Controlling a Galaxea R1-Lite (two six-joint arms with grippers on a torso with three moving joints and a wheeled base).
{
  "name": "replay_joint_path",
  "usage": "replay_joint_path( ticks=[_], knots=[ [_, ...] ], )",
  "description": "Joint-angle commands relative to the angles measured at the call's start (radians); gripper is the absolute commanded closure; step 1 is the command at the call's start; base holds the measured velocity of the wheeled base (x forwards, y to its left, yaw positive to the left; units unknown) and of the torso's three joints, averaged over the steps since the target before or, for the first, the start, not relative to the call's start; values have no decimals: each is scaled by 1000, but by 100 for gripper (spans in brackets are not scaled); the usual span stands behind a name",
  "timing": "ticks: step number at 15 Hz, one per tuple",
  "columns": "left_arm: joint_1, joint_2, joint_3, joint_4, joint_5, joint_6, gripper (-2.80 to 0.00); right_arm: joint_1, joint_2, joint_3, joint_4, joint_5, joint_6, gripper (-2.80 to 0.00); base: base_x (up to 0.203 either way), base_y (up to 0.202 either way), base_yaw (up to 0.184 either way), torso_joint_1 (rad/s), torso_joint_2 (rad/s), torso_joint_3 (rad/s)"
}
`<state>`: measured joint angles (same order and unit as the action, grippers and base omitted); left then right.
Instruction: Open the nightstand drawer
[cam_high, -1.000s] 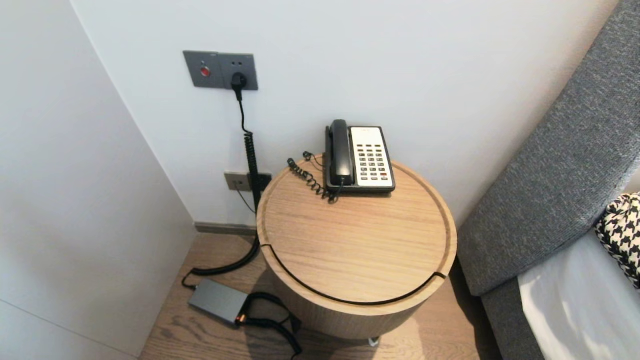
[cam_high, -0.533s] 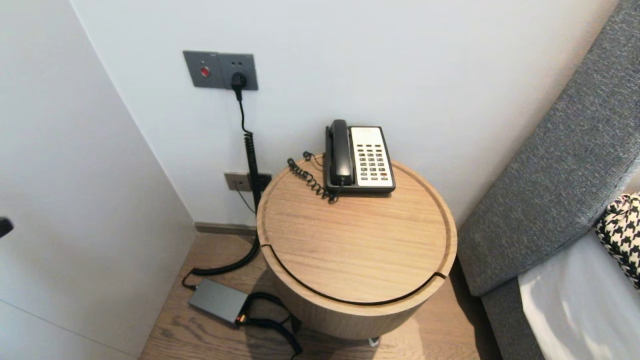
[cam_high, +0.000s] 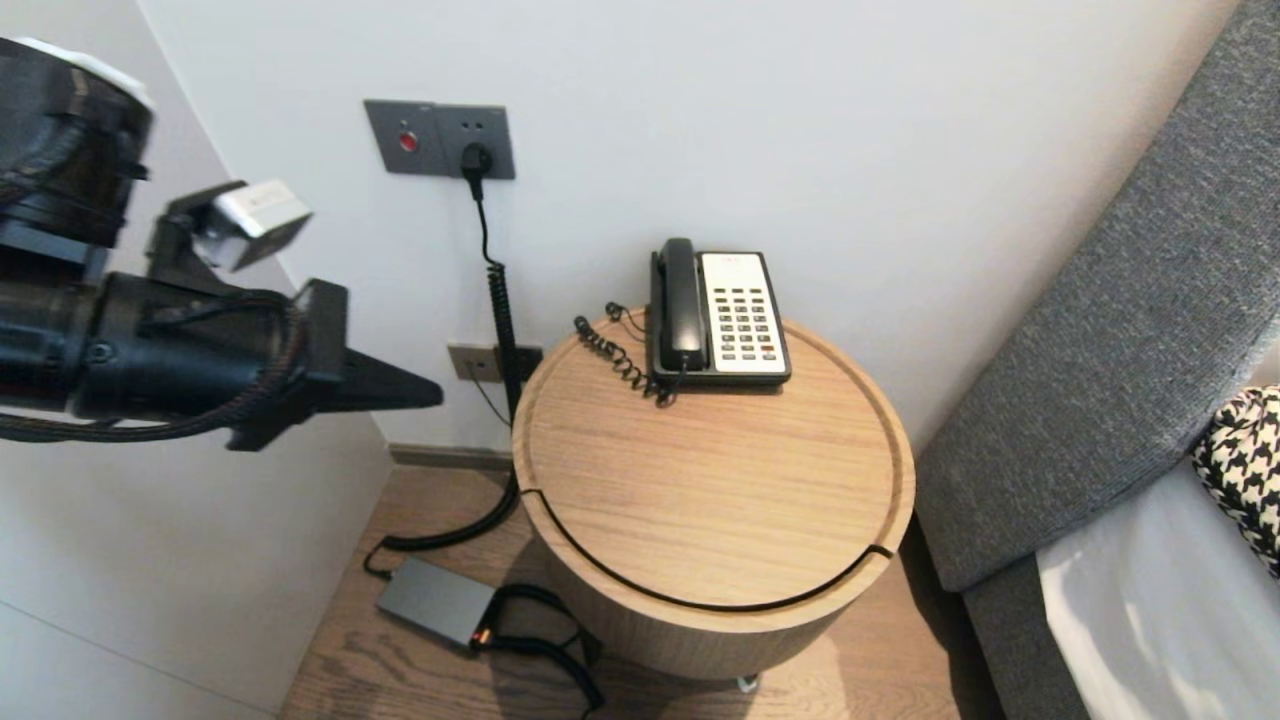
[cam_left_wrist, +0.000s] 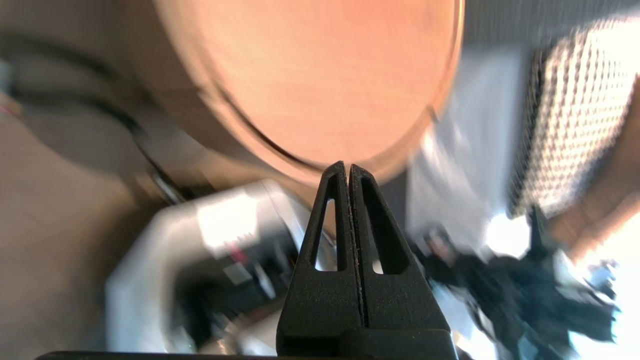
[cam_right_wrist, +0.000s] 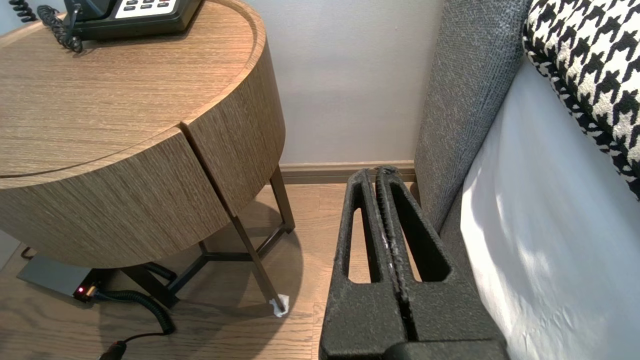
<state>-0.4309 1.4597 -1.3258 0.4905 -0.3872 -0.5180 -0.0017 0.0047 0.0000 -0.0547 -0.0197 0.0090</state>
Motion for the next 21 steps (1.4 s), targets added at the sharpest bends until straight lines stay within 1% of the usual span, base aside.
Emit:
replay_joint_path(
  ticks=[1, 4, 8, 11, 13, 14, 15, 21],
  knots=[
    [-91, 139, -43, 16, -3, -52, 0, 2, 1, 26, -1, 0, 0, 0, 0, 0, 0, 0, 0, 0],
    [-143, 247, -56, 16, -2, -87, 0, 0, 1, 26, -1, 0, 0, 0, 0, 0, 0, 0, 0, 0],
    [-168, 308, -52, 11, 29, -96, 0, 0, 1, 26, -1, 0, 0, 0, 0, 0, 0, 0, 0, 0],
    [-189, 350, -27, -32, 45, -106, 0, 0, 1, 26, -1, 0, 0, 0, 0, 0, 0, 0, 0, 0],
    [-206, 376, -11, -59, 94, -108, 0, 0, 1, 26, -1, 0, 0, 0, 0, 0, 0, 0, 0, 0],
    [-221, 391, 2, -87, 128, -113, 0, 0, 1, 26, -1, 0, 0, 0, 0, 0, 0, 0, 0, 0],
    [-231, 396, 14, -114, 147, -121, 0, 1, 1, 25, -1, 0, 0, 0, 0, 0, 0, 0, 0, 0],
    [-251, 403, 43, -124, 151, -123, 0, 1, 1, 26, -1, 0, 0, 0, 0, 0, 0, 0, 0, 0]
  ],
)
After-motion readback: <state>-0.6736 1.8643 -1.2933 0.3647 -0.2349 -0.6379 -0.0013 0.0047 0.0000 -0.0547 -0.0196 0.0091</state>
